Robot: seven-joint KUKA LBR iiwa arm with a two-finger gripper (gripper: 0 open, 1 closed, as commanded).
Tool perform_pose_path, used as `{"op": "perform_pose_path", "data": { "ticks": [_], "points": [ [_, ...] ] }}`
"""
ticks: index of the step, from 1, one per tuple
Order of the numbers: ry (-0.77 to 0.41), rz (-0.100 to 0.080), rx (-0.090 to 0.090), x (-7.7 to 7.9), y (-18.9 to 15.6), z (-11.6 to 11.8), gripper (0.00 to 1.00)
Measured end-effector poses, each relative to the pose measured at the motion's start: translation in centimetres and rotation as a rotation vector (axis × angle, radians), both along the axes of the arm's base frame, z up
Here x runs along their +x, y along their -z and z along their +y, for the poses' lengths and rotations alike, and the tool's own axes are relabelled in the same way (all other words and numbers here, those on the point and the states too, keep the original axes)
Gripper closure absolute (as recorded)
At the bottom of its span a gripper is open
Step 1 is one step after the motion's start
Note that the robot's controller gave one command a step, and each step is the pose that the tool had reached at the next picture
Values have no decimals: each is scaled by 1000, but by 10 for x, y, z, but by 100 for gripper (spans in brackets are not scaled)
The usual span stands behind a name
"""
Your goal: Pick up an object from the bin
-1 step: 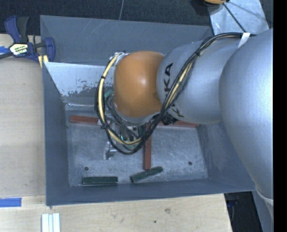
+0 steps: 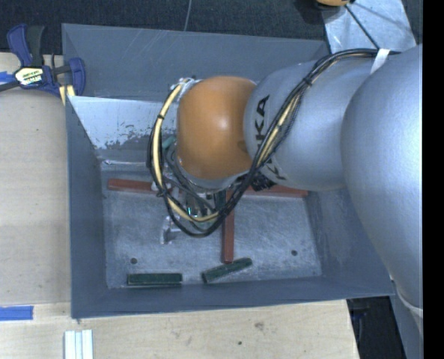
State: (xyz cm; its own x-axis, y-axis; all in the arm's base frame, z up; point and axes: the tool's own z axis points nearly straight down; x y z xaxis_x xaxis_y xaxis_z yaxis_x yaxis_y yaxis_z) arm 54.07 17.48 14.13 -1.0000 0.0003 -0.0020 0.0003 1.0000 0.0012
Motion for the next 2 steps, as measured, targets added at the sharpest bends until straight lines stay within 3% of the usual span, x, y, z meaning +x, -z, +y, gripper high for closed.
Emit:
{"op": "perform_pose_path", "data": {
  "ticks": [1, 2],
  "points": [
    [-76, -4, 3, 23, 12, -26, 0],
    [-29, -6, 0, 61, 59, -61, 0]
  ]
}}
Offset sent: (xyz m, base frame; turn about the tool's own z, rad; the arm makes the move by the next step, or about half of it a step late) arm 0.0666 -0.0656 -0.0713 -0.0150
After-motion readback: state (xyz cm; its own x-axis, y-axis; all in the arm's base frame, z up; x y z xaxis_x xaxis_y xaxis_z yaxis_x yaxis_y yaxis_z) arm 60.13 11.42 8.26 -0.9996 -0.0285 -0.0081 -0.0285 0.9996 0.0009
